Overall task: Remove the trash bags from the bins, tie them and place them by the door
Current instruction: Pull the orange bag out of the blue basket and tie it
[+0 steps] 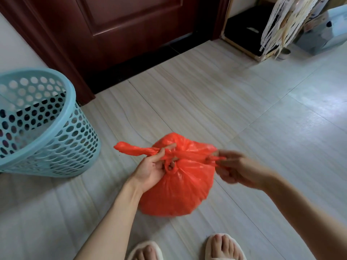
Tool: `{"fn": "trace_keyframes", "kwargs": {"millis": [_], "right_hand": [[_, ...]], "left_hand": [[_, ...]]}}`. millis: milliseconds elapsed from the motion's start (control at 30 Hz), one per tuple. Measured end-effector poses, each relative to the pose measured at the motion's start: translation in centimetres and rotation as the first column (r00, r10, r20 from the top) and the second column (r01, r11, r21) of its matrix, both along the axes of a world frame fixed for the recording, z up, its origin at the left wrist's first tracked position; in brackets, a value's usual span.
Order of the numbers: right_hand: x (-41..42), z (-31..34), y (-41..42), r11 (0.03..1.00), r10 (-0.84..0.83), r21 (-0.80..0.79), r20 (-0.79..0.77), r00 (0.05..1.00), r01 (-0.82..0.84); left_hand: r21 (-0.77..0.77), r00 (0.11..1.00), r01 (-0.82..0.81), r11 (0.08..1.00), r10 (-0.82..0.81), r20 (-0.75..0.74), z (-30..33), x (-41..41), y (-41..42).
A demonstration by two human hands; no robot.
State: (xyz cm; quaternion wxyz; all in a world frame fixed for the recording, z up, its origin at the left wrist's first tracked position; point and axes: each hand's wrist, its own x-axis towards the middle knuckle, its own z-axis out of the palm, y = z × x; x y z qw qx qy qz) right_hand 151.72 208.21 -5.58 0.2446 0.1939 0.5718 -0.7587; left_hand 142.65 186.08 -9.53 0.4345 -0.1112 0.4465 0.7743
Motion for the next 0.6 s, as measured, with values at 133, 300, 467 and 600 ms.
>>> {"fn": "trace_keyframes", "kwargs": {"millis": [133,300,467,600], "right_hand": [[2.8,-3.7,0.3,0.968,-0.084,-0.219,0.191,0.978,0.126],[0.7,-4.1,0.8,0.894,-0.296,-0.275,0.227,0.928,0.352],[-1.7,-0.9,-0.1,0.784,-0.613,-0.01,-0.175,0.771,0.621],[-2.4,1.0,-5.1,0.822,0.304,0.57,-0.47,0.829,0.021]], "left_hand": [[0.12,0.992,-0.102,0.988,0.091,0.09,-0.1,1.3,1.3],[0.095,0.977,-0.179,0.979,0.166,0.131,0.4,1.1,1.8],[0.011,0.994,-0.029,1.0,0.03,-0.102,1.3,0.7,1.4],[-0.144,0.977,0.037,0.989,-0.066,-0.204,1.0,1.8,3.0]]}}
